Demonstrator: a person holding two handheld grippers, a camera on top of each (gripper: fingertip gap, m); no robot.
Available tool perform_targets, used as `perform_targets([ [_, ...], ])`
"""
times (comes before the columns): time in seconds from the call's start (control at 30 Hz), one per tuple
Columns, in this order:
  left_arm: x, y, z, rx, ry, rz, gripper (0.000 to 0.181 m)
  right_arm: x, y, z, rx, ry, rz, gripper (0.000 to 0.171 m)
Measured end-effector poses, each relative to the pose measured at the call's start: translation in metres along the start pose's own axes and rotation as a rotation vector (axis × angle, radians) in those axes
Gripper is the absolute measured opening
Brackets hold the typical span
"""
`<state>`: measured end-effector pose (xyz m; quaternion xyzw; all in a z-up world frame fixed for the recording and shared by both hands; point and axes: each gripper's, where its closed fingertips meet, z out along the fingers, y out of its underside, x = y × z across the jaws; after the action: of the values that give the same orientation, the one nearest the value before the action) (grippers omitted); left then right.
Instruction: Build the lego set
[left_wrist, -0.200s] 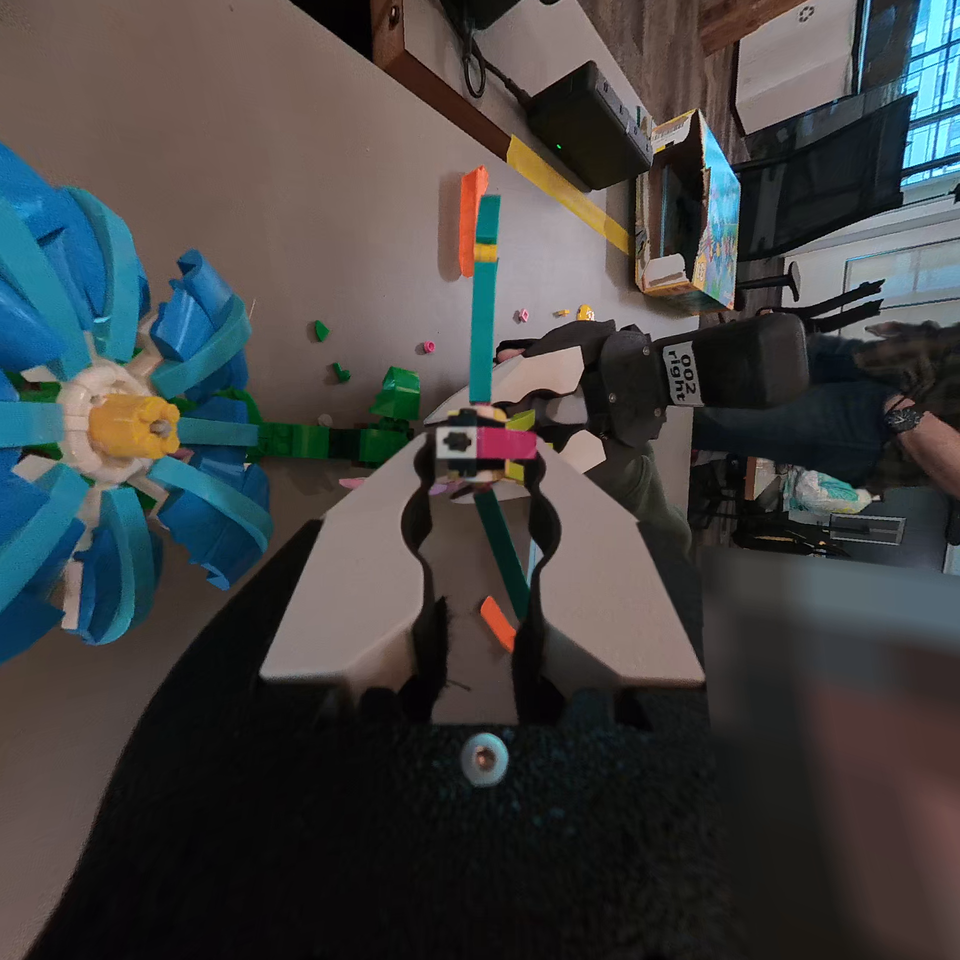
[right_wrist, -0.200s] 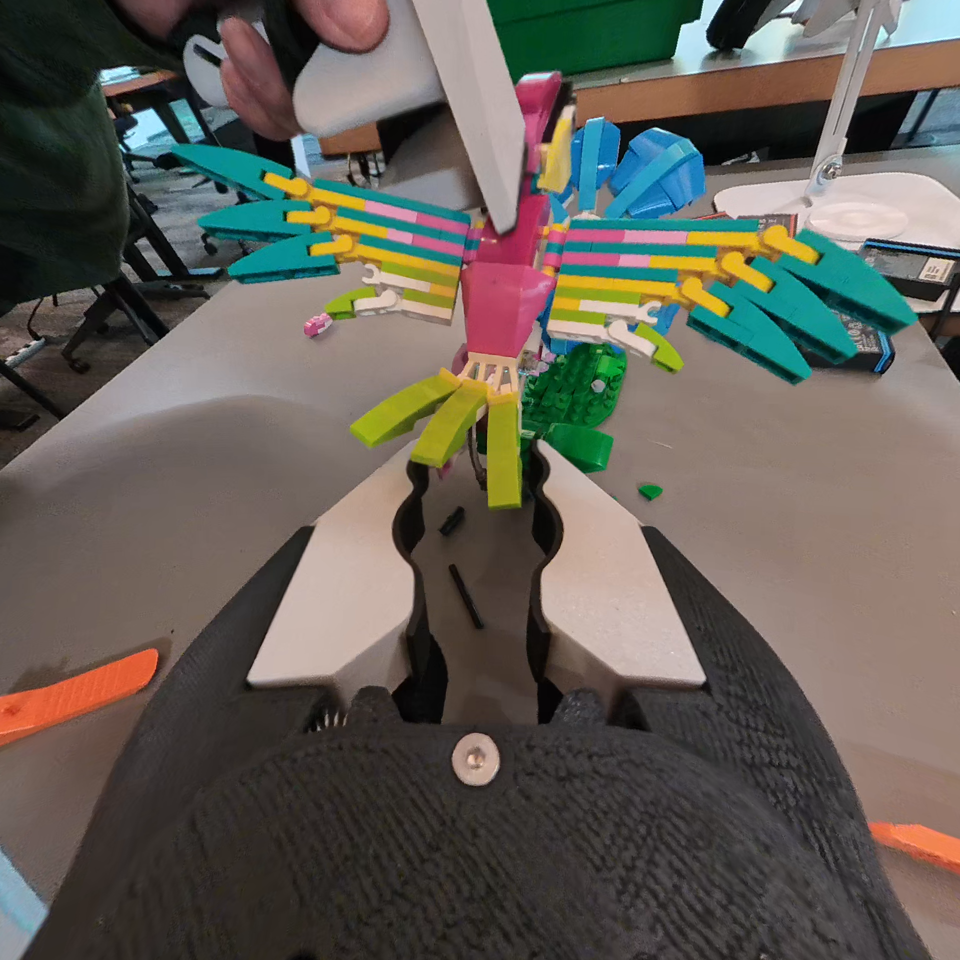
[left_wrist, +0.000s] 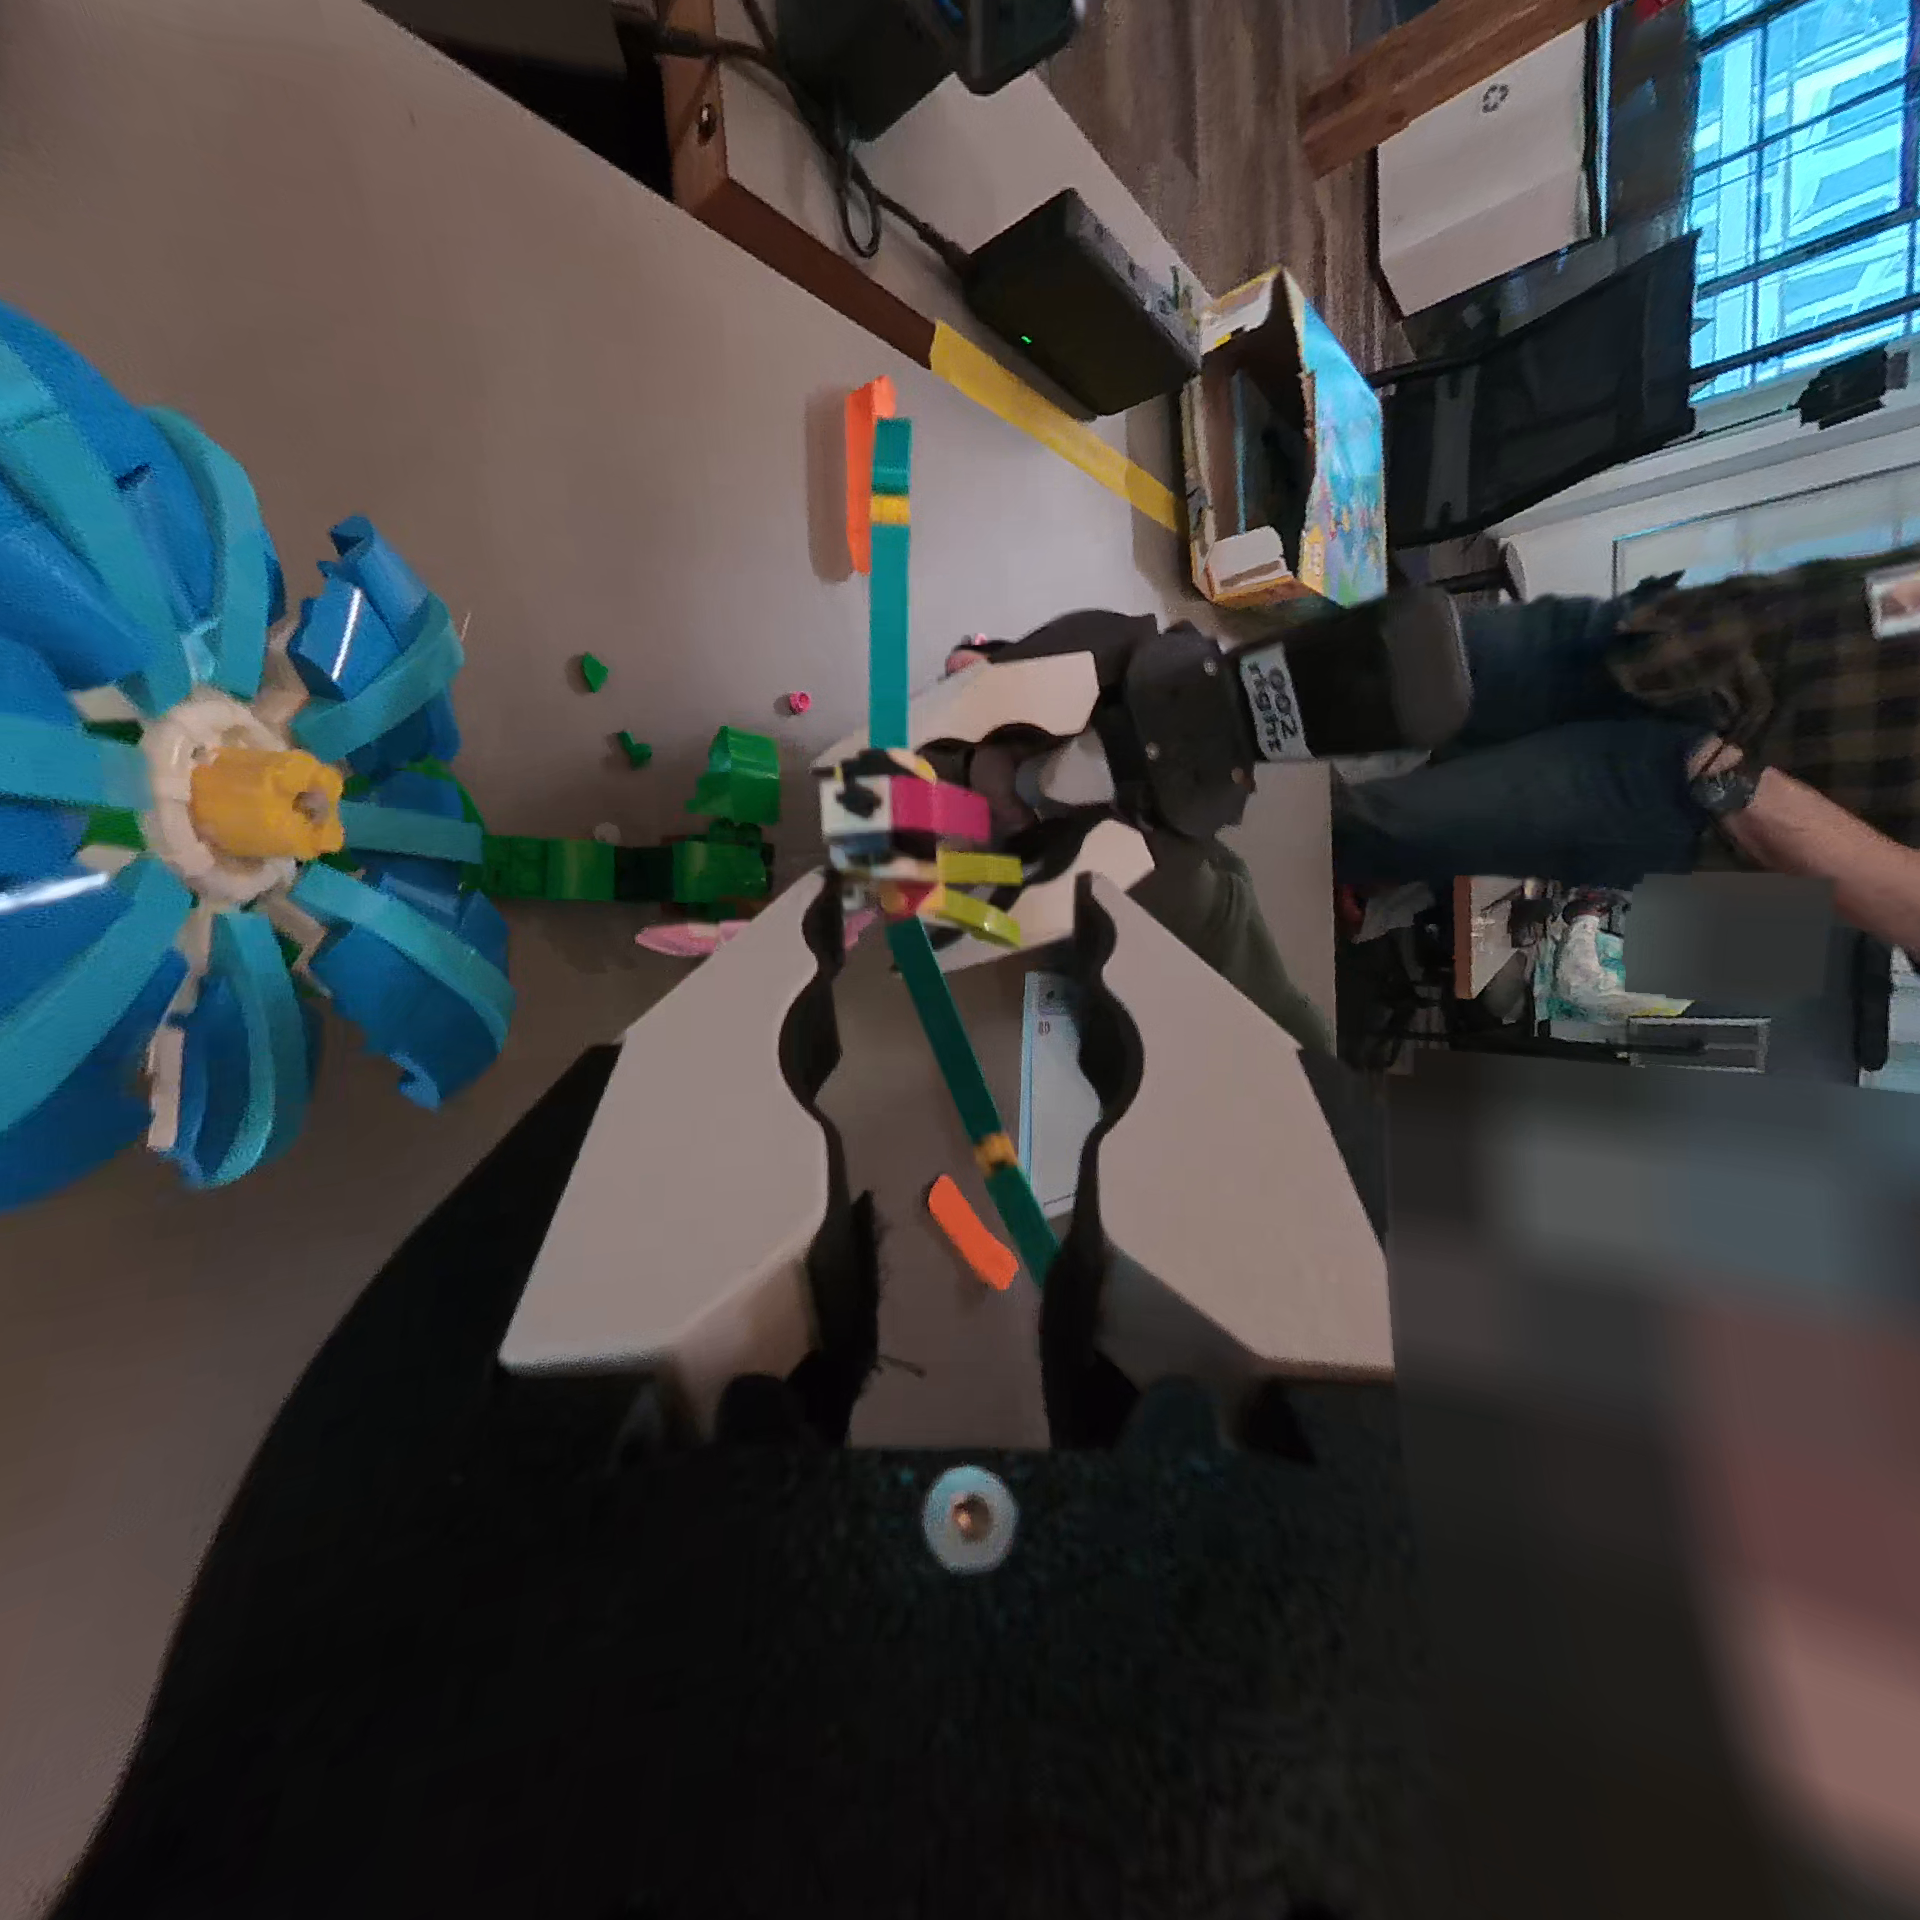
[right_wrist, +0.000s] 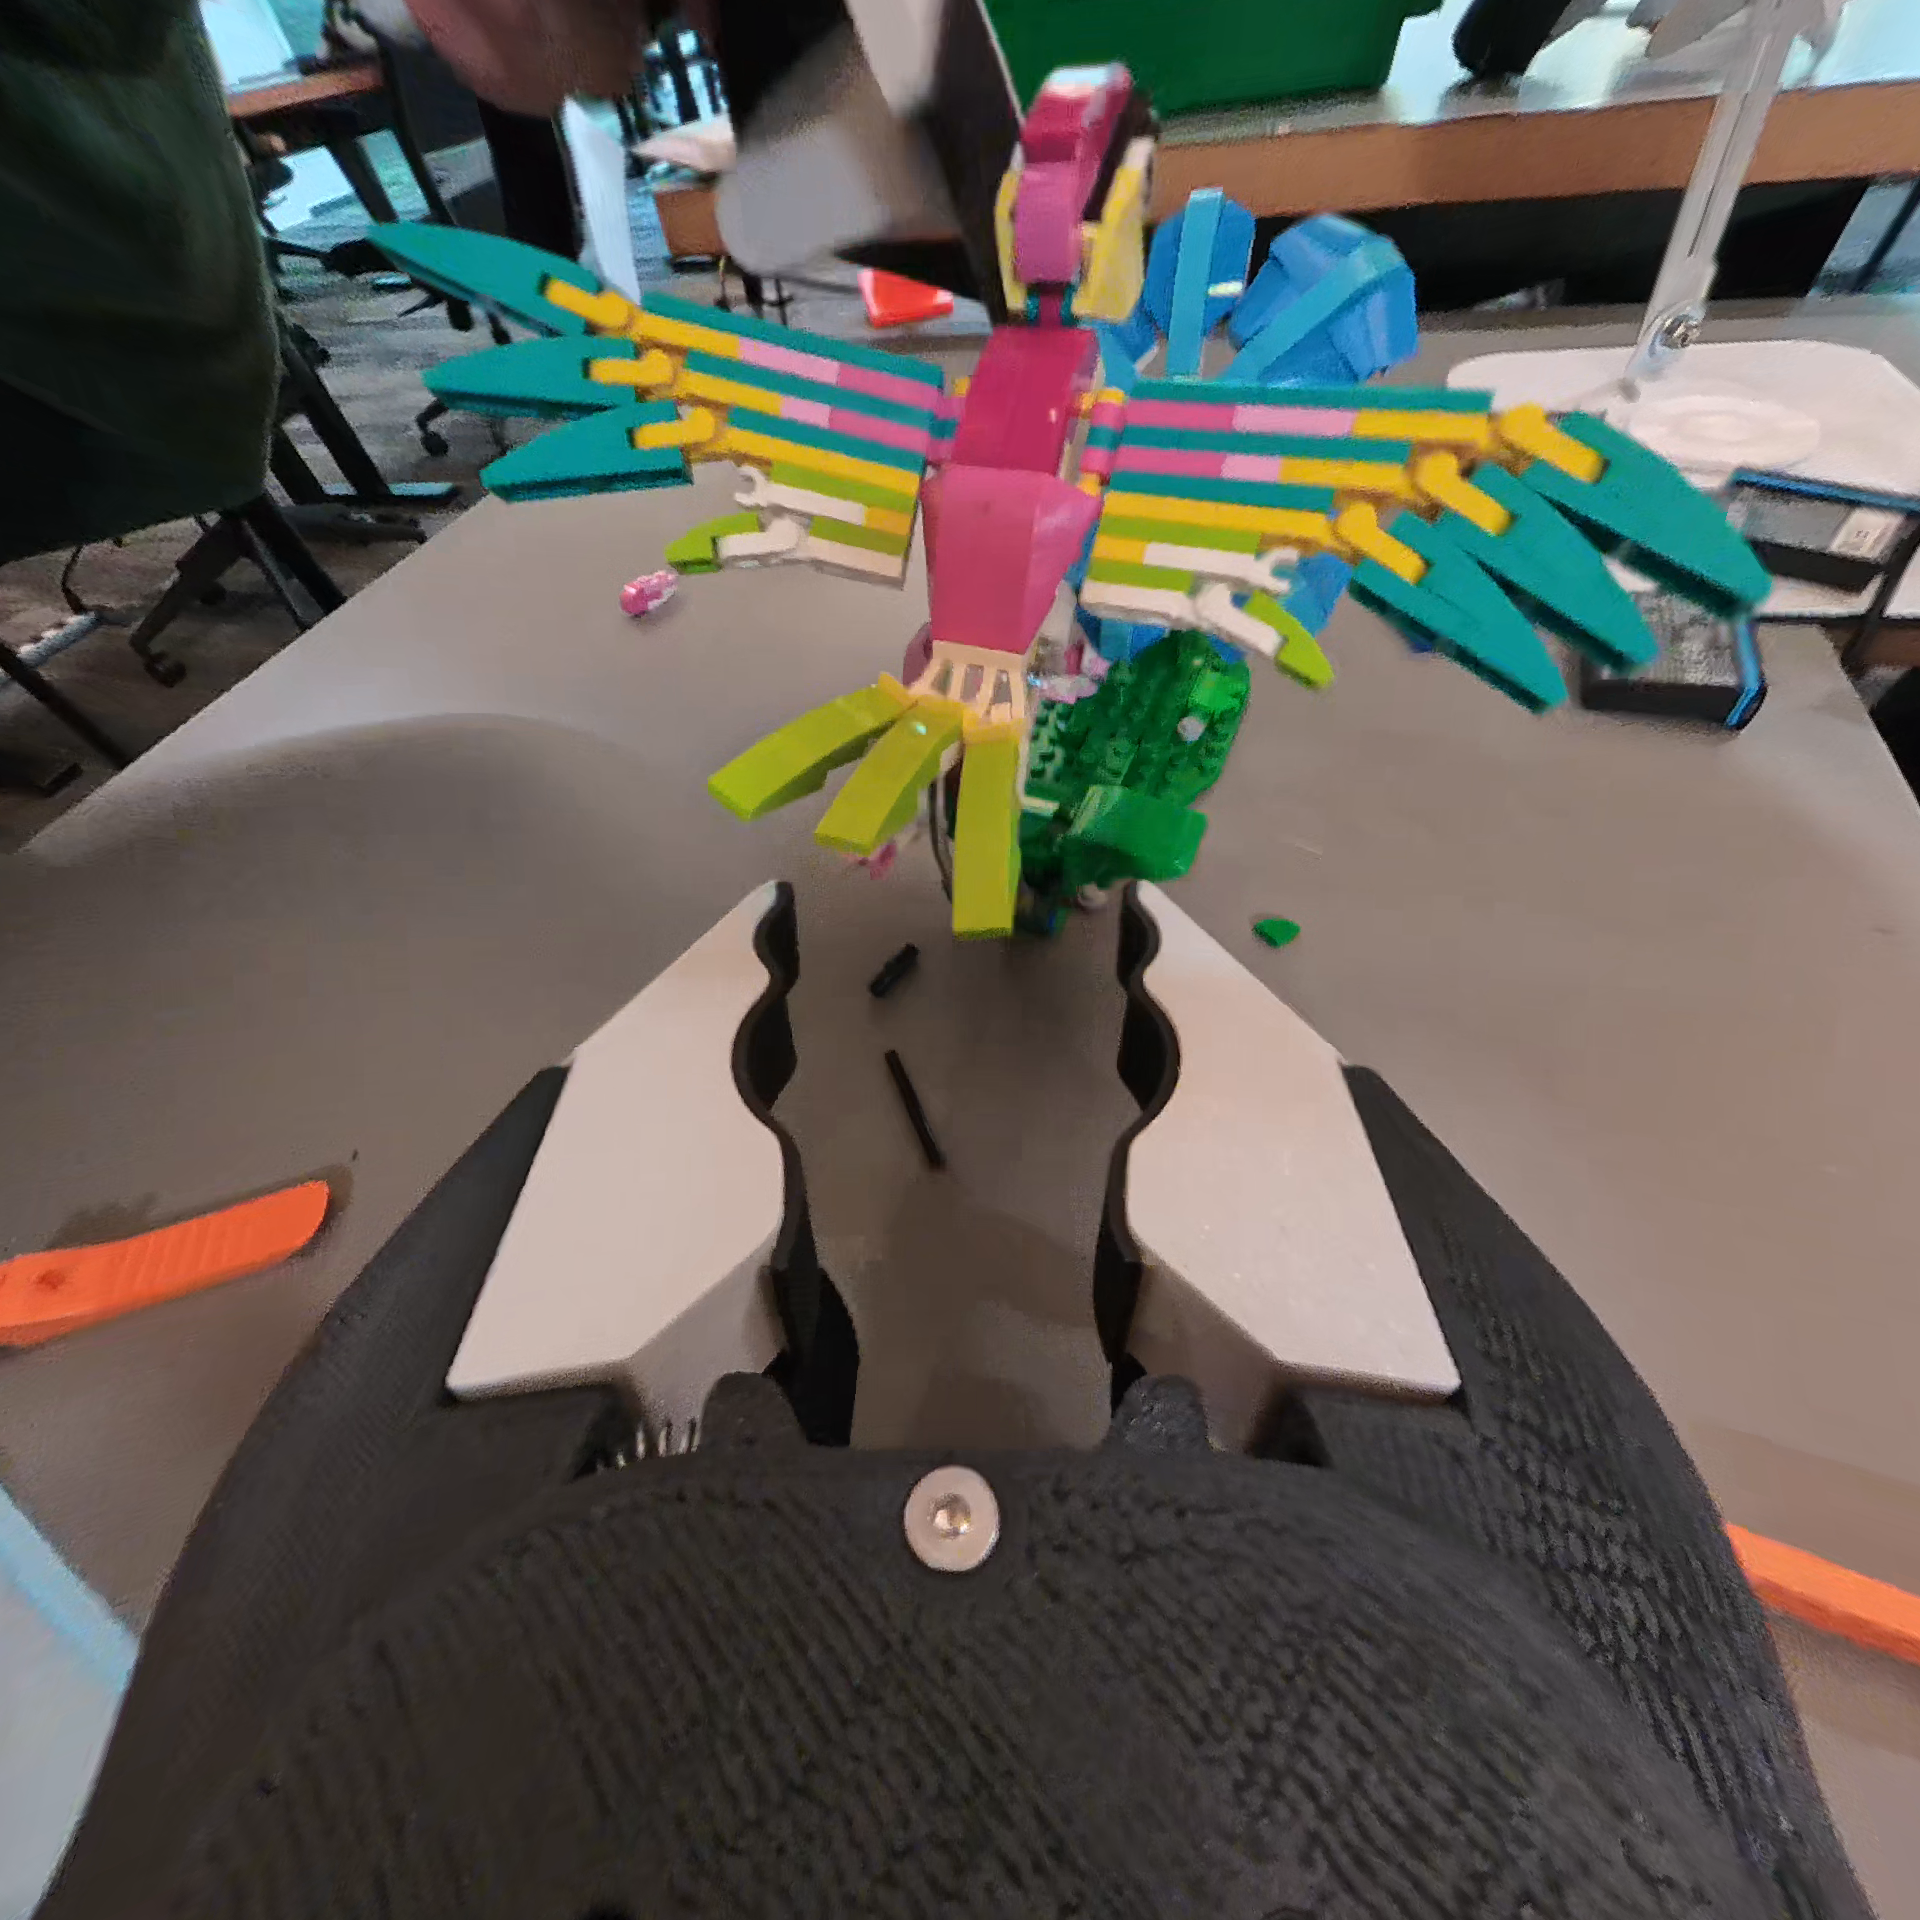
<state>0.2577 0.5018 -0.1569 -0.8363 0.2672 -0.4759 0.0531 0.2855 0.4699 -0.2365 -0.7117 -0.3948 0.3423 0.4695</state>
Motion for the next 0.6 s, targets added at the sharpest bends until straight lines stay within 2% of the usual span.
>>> perform_targets([
  [0.13, 0.01, 0.009, -0.034, 0.046, -0.014, 0.076, 0.043, 0.006, 0.0, -0.018, 0.019, -0.019, 0.048, 0.067],
  [0.33, 0.045, 0.036, -0.08, 0.232, 0.105, 0.235, 0.048, 0.015, -0.011, -0.049, 0.03, 0.013, 0.061, 0.067],
  [0.43, 0.053, 0.059, -0.094, 0.341, 0.136, 0.333, 0.05, 0.013, -0.028, -0.064, -0.005, 0.079, -0.005, 0.067],
  [0.6, 0.027, 0.078, -0.111, 0.573, 0.072, 0.43, 0.053, -0.007, -0.08, -0.08, 0.006, 0.234, -0.152, 0.066],
])
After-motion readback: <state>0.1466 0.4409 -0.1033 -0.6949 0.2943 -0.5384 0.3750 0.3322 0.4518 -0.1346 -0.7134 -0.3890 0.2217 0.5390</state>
